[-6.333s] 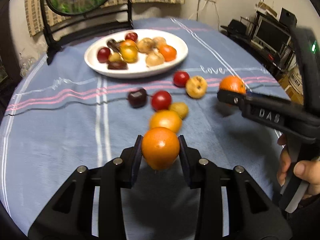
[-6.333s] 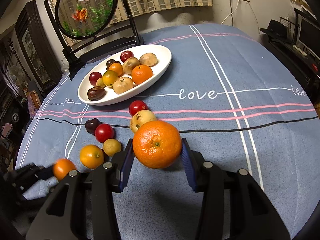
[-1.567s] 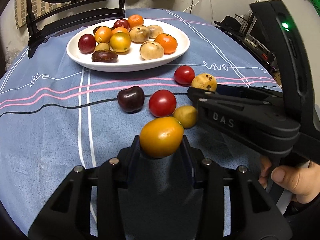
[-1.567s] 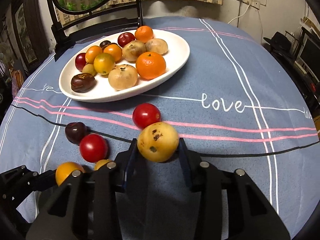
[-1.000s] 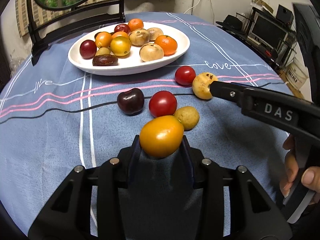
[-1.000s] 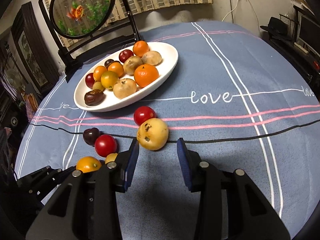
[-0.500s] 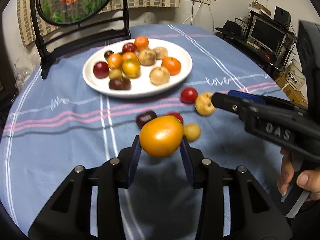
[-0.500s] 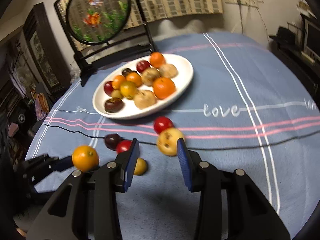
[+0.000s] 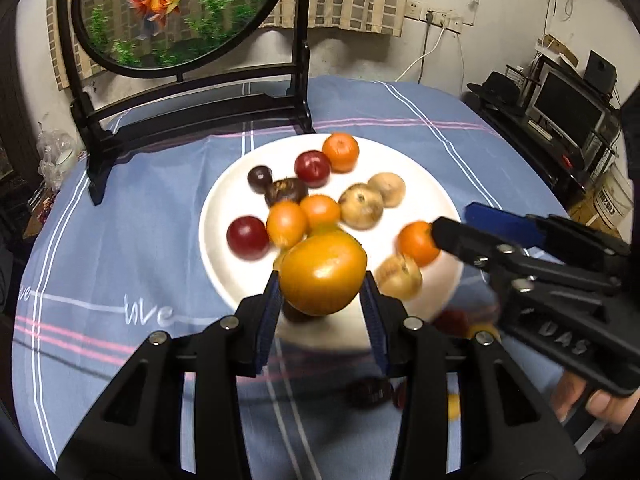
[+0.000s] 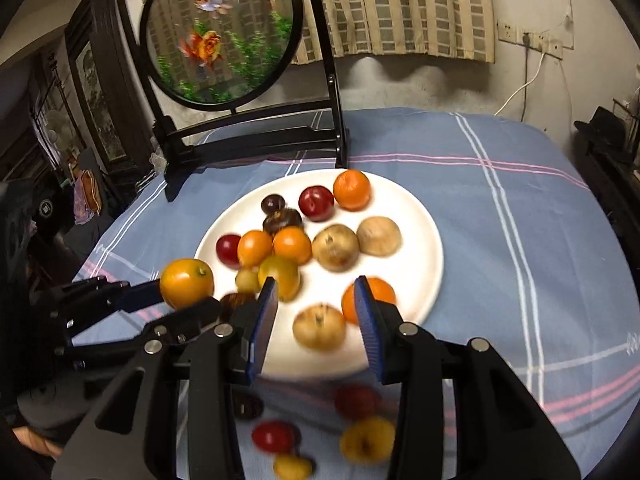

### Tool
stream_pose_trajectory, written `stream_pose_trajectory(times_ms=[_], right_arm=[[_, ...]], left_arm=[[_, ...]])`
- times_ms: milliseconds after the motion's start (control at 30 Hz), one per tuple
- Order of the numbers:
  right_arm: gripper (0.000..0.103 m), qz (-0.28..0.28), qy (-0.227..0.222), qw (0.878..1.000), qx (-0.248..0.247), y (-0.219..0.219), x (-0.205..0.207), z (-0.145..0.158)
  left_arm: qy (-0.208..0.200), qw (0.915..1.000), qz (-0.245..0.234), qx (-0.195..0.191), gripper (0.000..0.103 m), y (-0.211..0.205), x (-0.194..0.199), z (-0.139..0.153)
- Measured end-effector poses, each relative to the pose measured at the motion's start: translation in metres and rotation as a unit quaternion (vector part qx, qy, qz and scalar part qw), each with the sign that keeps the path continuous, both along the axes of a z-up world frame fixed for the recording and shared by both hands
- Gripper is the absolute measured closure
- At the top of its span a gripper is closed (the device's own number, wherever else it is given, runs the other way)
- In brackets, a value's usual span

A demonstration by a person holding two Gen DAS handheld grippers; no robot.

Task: Organize fruits
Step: 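Carry both fruits onto the white plate and open both tools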

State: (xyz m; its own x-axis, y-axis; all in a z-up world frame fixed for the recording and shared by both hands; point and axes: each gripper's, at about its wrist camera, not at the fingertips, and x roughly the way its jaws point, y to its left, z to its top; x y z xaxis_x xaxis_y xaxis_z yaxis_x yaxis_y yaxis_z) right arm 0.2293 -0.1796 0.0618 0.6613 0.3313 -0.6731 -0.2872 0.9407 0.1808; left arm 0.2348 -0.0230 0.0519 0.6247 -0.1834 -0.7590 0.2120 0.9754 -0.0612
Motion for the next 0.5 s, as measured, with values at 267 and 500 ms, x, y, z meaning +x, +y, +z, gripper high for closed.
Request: stream_pose_trajectory(times_ms=[267,500], right_arm=[[0.062,-0.021,0.018,1.000,-0.007,0.009,0.054,-0.016],[0.051,-0.039,0.062,0.997,0.016,0.003,0.075,-0.030]], left_arm=[[0.008,0.9996,0.021,0.016,0.063,-0.004,0.047,-0.014],[-0.004,0.9985,0.046,0.031,0.031,-0.006,0.055,-0.019]])
